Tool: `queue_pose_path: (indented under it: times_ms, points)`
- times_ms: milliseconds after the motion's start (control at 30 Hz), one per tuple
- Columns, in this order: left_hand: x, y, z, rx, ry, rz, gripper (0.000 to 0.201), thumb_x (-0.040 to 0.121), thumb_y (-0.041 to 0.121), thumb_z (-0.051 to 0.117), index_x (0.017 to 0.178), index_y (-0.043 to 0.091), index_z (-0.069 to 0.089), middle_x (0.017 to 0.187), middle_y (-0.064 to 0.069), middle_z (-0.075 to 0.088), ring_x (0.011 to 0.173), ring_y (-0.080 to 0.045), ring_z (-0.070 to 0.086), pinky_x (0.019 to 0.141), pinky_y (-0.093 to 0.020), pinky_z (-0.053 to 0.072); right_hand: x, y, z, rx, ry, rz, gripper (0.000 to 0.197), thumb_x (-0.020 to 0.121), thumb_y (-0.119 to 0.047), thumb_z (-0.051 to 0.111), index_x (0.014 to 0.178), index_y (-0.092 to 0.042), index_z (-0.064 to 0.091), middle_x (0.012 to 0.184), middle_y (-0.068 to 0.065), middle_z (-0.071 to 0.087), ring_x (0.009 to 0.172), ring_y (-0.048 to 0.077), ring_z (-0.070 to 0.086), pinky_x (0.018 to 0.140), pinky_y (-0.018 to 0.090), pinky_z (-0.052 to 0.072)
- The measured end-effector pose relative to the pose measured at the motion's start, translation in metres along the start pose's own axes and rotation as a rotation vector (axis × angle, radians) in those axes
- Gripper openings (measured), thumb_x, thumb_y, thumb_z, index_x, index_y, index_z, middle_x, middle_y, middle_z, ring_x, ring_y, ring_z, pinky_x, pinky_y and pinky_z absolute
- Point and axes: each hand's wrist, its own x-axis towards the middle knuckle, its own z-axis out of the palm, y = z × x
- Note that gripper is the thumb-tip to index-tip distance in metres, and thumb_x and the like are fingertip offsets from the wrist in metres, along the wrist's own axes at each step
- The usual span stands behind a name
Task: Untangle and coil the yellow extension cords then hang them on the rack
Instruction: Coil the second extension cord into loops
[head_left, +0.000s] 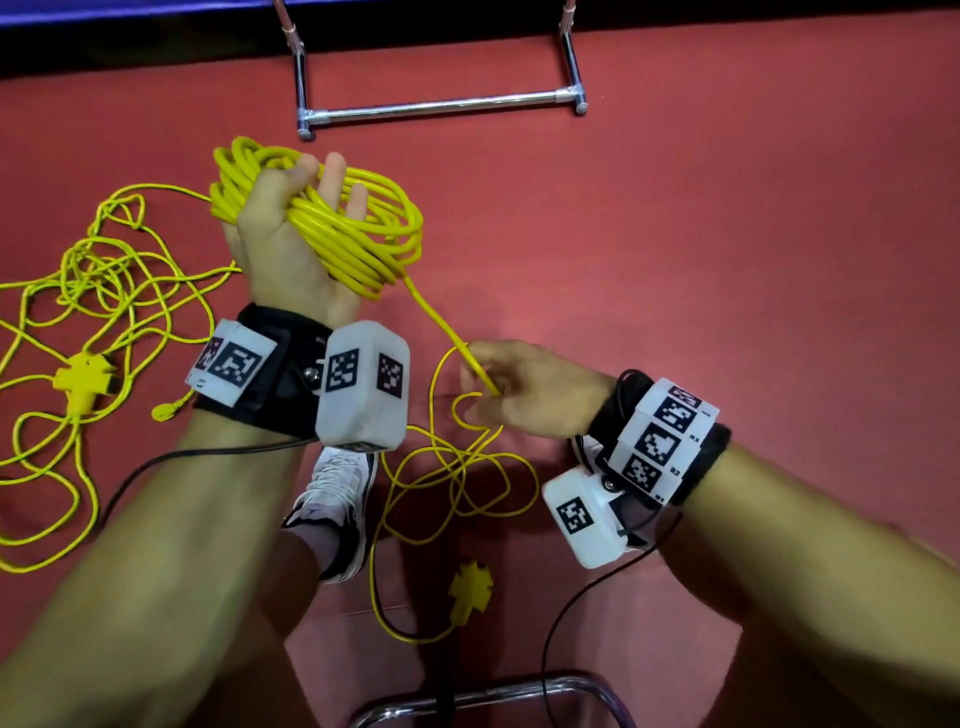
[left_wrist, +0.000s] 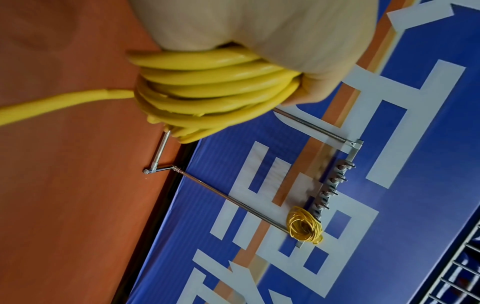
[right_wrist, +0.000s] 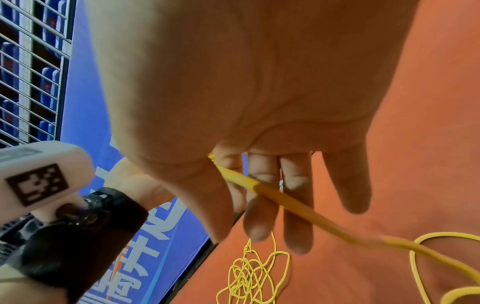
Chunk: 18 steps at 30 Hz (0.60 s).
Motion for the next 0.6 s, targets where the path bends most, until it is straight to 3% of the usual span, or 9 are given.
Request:
queue_pose_path:
  times_ms: [67, 133, 200, 267, 333, 400, 433, 500, 600]
  points:
    - [0.004, 0.003, -0.001, 0.027, 0.008, 0.037, 0.040, 0.076, 0.005, 0.066, 0.114, 0.007, 0.054, 0.094, -0.008, 0.066, 0.098, -0.023, 0.072, 0.078, -0.043, 0.059, 0.000, -0.001, 0.002, 0.004, -0.026, -0.045, 0.021, 0.081, -0.014, 0.063, 0.089, -0.029, 0.050, 0.081, 0.014, 0.056, 0.070, 0.032, 0.051, 0.070, 0.050, 0.050]
    - [0.003, 0.001, -0.002, 0.069, 0.003, 0.078, 0.047, 0.074, 0.004, 0.066, 0.120, 0.004, 0.055, 0.097, -0.011, 0.065, 0.100, -0.026, 0.071, 0.076, -0.046, 0.059, 0.000, -0.003, 0.001, -0.006, -0.051, -0.063, 0.025, 0.085, -0.017, 0.060, 0.097, -0.036, 0.050, 0.085, 0.016, 0.055, 0.072, 0.034, 0.051, 0.071, 0.052, 0.050]
    - [0.000, -0.005, -0.003, 0.154, 0.008, 0.154, 0.039, 0.079, -0.002, 0.062, 0.116, 0.002, 0.052, 0.094, -0.014, 0.062, 0.096, -0.032, 0.073, 0.072, -0.045, 0.059, 0.000, -0.003, -0.001, -0.060, -0.043, -0.071, 0.033, 0.092, -0.018, 0.058, 0.119, -0.035, 0.050, 0.072, 0.002, 0.052, 0.062, 0.016, 0.049, 0.068, 0.039, 0.050]
    - [-0.006, -0.011, -0.001, 0.279, -0.015, 0.243, 0.039, 0.076, -0.004, 0.060, 0.113, 0.002, 0.048, 0.080, -0.014, 0.059, 0.077, -0.033, 0.073, 0.060, -0.039, 0.057, -0.002, -0.008, -0.002, -0.130, 0.008, -0.118, 0.040, 0.094, -0.014, 0.057, 0.129, -0.030, 0.050, 0.055, -0.009, 0.046, 0.051, 0.005, 0.045, 0.059, 0.017, 0.039]
    - [-0.008, -0.017, -0.002, 0.389, -0.066, 0.303, 0.049, 0.072, -0.005, 0.060, 0.119, -0.005, 0.044, 0.070, -0.014, 0.055, 0.056, -0.029, 0.064, 0.052, -0.035, 0.051, -0.004, -0.017, 0.000, -0.212, 0.083, -0.248, 0.026, 0.088, -0.014, 0.053, 0.108, -0.031, 0.057, 0.048, -0.010, 0.041, 0.049, 0.007, 0.042, 0.058, 0.018, 0.035]
    - [-0.012, -0.019, -0.002, 0.538, -0.134, 0.359, 0.047, 0.068, -0.006, 0.060, 0.112, 0.000, 0.045, 0.064, -0.013, 0.054, 0.046, -0.026, 0.056, 0.048, -0.036, 0.049, -0.006, -0.027, 0.000, -0.271, 0.145, -0.367, 0.013, 0.079, -0.015, 0.049, 0.080, -0.027, 0.047, 0.050, -0.007, 0.035, 0.052, 0.016, 0.035, 0.058, 0.035, 0.039]
    - [-0.015, -0.021, -0.002, 0.631, -0.186, 0.391, 0.044, 0.066, -0.007, 0.060, 0.105, 0.006, 0.046, 0.064, -0.012, 0.055, 0.044, -0.027, 0.055, 0.045, -0.037, 0.049, -0.006, -0.031, 0.000, -0.303, 0.172, -0.415, 0.011, 0.076, -0.015, 0.048, 0.074, -0.024, 0.043, 0.052, -0.005, 0.034, 0.055, 0.024, 0.035, 0.056, 0.041, 0.041]
    - [-0.021, -0.023, -0.004, 0.787, -0.320, 0.432, 0.045, 0.063, -0.010, 0.061, 0.099, 0.012, 0.044, 0.069, -0.006, 0.059, 0.043, -0.026, 0.054, 0.042, -0.035, 0.048, -0.006, -0.038, -0.005, -0.353, 0.231, -0.509, 0.006, 0.072, -0.017, 0.046, 0.068, -0.018, 0.041, 0.055, -0.003, 0.039, 0.056, 0.032, 0.037, 0.054, 0.045, 0.042]
    - [-0.024, -0.028, -0.008, 0.976, -0.499, 0.397, 0.046, 0.061, -0.008, 0.065, 0.096, 0.015, 0.045, 0.073, 0.017, 0.060, 0.056, -0.007, 0.054, 0.053, -0.025, 0.048, -0.010, -0.043, -0.015, -0.351, 0.405, -0.591, 0.016, 0.067, -0.019, 0.047, 0.071, -0.010, 0.060, 0.059, -0.001, 0.048, 0.058, 0.027, 0.046, 0.054, 0.036, 0.045]
